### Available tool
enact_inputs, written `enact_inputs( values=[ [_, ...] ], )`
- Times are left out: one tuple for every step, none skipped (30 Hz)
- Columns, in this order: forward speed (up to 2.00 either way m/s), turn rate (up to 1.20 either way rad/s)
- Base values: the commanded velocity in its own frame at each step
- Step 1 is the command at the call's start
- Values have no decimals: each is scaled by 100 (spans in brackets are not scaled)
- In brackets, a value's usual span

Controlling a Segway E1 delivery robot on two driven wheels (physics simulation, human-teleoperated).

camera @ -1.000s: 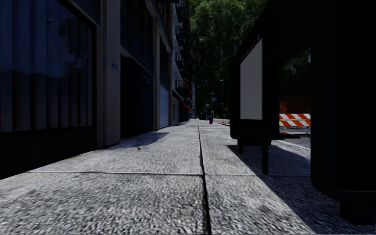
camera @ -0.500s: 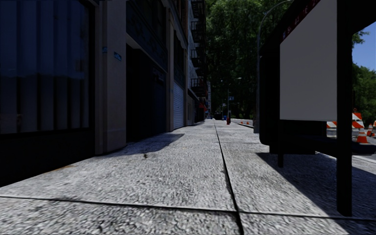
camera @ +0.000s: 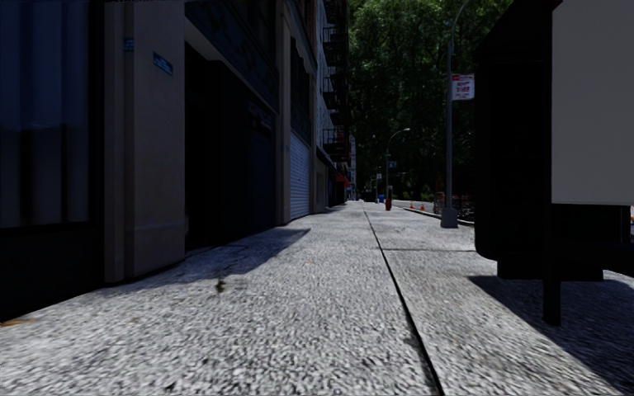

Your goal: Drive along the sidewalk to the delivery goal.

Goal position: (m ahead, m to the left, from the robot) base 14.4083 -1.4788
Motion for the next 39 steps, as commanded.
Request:
enact_inputs(
  values=[
    [200, 0],
    [200, 0],
    [200, 0],
    [200, 0],
    [200, 0],
    [200, 0],
    [200, 0],
    [200, 0],
    [200, 0],
    [200, 0],
    [200, 0],
    [200, 0],
    [200, 0],
    [200, 0],
    [200, 0],
    [200, 0],
    [200, 0],
    [200, 0],
    [200, 0],
    [200, 0],
    [200, 0],
    [200, 0],
    [200, -4],
    [200, -12],
    [200, -14],
    [200, -15],
    [200, -15],
    [200, -15],
    [200, -15],
    [200, -15],
    [200, -15],
    [200, -15],
    [200, -20],
    [200, -21],
    [200, -22],
    [200, -22],
    [200, -22],
    [200, -23],
    [200, -27]
  ],
)
